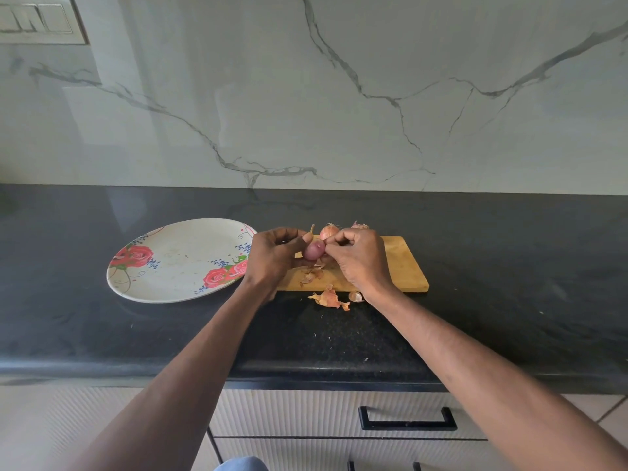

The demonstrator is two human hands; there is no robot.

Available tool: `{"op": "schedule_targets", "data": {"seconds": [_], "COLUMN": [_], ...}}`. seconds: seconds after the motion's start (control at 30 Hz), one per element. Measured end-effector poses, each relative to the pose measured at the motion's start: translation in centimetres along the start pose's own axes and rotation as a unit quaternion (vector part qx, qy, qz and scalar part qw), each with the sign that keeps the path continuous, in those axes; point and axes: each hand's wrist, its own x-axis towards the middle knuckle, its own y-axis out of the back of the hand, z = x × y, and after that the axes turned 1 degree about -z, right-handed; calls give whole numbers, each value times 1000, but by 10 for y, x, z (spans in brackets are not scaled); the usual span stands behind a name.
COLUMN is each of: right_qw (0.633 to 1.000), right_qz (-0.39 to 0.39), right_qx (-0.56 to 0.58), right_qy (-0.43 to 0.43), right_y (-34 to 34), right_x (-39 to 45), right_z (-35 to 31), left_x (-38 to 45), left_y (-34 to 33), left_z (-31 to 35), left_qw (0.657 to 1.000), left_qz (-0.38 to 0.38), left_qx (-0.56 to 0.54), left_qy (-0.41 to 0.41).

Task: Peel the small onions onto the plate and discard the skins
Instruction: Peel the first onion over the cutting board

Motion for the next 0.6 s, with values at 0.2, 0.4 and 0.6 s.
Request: {"op": "schedule_targets", "data": {"seconds": [0.2,0.4,0.6], "right_qw": [996,998,996], "right_qz": [-18,-27,-20], "right_qx": [71,62,89], "right_qy": [-41,-15,-25], "right_y": [0,0,0], "right_x": [5,5,5], "right_z": [1,4,2], "left_x": [1,4,2], "left_y": [-1,2,1], "left_z": [3,1,2], "left_qw": [996,991,994], "left_qz": [10,3,-27], "left_qx": [-87,-121,-94], "left_qy": [26,54,38]}}
